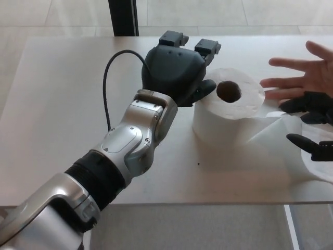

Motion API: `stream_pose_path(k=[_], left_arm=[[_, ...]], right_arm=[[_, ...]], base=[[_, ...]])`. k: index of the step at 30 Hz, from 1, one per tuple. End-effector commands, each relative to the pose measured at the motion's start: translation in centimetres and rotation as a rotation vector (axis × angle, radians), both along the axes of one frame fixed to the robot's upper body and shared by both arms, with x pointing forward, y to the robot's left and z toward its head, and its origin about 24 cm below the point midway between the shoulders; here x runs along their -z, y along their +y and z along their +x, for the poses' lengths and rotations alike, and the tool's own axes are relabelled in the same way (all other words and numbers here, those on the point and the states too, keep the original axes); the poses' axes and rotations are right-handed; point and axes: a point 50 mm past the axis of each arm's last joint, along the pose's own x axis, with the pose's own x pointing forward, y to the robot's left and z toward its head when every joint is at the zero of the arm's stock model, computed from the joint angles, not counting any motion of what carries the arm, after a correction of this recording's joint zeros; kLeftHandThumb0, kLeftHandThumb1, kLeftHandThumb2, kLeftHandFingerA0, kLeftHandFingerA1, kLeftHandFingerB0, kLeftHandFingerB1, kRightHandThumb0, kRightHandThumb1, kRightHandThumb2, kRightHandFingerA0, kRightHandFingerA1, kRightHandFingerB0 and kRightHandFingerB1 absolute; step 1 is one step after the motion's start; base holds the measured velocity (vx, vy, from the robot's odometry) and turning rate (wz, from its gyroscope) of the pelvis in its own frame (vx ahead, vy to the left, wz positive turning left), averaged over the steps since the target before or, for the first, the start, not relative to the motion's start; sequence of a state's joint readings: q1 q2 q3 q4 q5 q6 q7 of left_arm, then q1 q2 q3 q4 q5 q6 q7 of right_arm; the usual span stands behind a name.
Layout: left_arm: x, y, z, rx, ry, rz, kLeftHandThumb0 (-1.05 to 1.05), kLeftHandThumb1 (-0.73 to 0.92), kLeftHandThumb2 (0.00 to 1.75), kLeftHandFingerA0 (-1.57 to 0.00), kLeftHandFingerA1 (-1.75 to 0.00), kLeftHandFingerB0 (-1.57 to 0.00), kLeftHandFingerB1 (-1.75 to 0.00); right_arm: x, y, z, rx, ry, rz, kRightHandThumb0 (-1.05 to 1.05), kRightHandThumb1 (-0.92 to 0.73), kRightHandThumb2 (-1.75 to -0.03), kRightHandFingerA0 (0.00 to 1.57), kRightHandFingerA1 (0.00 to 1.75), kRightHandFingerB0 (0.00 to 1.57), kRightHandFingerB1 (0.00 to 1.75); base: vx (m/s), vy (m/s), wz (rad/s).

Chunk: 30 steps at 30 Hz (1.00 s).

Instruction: A toilet paper roll is kept in the middle of the desk infront of the robot. The robot places its left hand on the top of the toilet paper roll to hold it still and uses its right hand to tear off a piece of toilet paper from it and hands the paper to a person

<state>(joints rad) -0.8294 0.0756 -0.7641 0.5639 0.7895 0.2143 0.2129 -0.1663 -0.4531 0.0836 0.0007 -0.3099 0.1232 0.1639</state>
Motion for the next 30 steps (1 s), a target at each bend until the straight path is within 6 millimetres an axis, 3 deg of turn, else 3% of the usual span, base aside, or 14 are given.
stream_pose_path(k=[1, 6, 9, 14, 21, 25, 26, 28, 30], left_arm=[[-0.3, -0.9, -0.3, 0.076, -0.048, 0.087, -0.67, 0.90, 0.68, -0.17, -0.46, -0.24, -0.33], [0.4, -2.5, -0.9, 0.068, -0.003, 0.043, -0.67, 0.92, 0.68, -0.17, -0.44, -0.23, -0.31], [0.7, -3.3, -1.2, 0.076, 0.011, 0.019, -0.65, 0.92, 0.69, -0.16, -0.42, -0.22, -0.32], [-0.1, -4.2, -1.1, 0.072, 0.018, -0.020, -0.66, 0.92, 0.69, -0.13, -0.43, -0.21, -0.32], [-0.4, -3.8, -0.8, 0.082, -0.023, -0.008, -0.65, 0.92, 0.69, -0.15, -0.44, -0.22, -0.32], [1.2, -3.0, -1.3, 0.133, -0.011, 0.109, -0.74, 0.92, 0.79, -0.18, -0.43, -0.23, -0.34], [1.4, -2.8, -1.3, 0.133, -0.012, 0.123, -0.74, 0.92, 0.79, -0.18, -0.43, -0.23, -0.34], [2.2, -2.4, -1.6, 0.158, -0.032, 0.201, -0.67, 0.92, 0.77, -0.18, -0.41, -0.22, -0.32], [3.3, -2.0, -2.0, 0.192, -0.031, 0.285, -0.66, 0.92, 0.78, -0.17, -0.41, -0.21, -0.31]], right_arm=[[0.1, -0.4, -0.1, 0.010, 0.001, -0.007, -0.42, -0.64, -0.59, 0.49, 0.57, 0.57, 0.48], [0.2, -0.3, 0.2, -0.007, -0.003, -0.030, -0.46, -0.65, -0.59, 0.47, 0.60, 0.50, 0.47], [0.2, -0.2, 0.3, -0.012, -0.026, 0.001, -0.36, -0.62, -0.58, 0.51, 0.64, 0.53, 0.52], [0.1, -0.2, 0.3, -0.001, -0.016, -0.004, -0.41, -0.65, -0.59, 0.42, 0.60, 0.46, 0.50], [0.0, -0.3, 0.5, -0.015, -0.016, -0.032, -0.40, -0.64, -0.58, 0.46, 0.60, 0.46, 0.50], [-0.2, -0.5, 0.5, -0.027, -0.025, -0.027, -0.34, -0.62, -0.57, 0.51, 0.58, 0.68, 0.59], [-0.4, -0.4, 0.6, -0.031, -0.023, -0.034, -0.34, -0.62, -0.57, 0.51, 0.58, 0.68, 0.59], [-0.3, -0.5, 0.7, -0.008, -0.002, -0.043, -0.36, -0.64, -0.59, 0.49, 0.61, 0.51, 0.50], [-0.3, -0.6, 0.8, 0.004, 0.008, -0.072, -0.38, -0.64, -0.59, 0.48, 0.61, 0.49, 0.49]], base=[[0.00, 0.000, 0.00], [0.00, 0.000, 0.00], [0.00, 0.000, 0.00], [0.00, 0.000, 0.00], [0.00, 0.000, 0.00], [0.00, 0.000, 0.00], [0.00, 0.000, 0.00], [0.00, 0.000, 0.00], [0.00, 0.000, 0.00]])
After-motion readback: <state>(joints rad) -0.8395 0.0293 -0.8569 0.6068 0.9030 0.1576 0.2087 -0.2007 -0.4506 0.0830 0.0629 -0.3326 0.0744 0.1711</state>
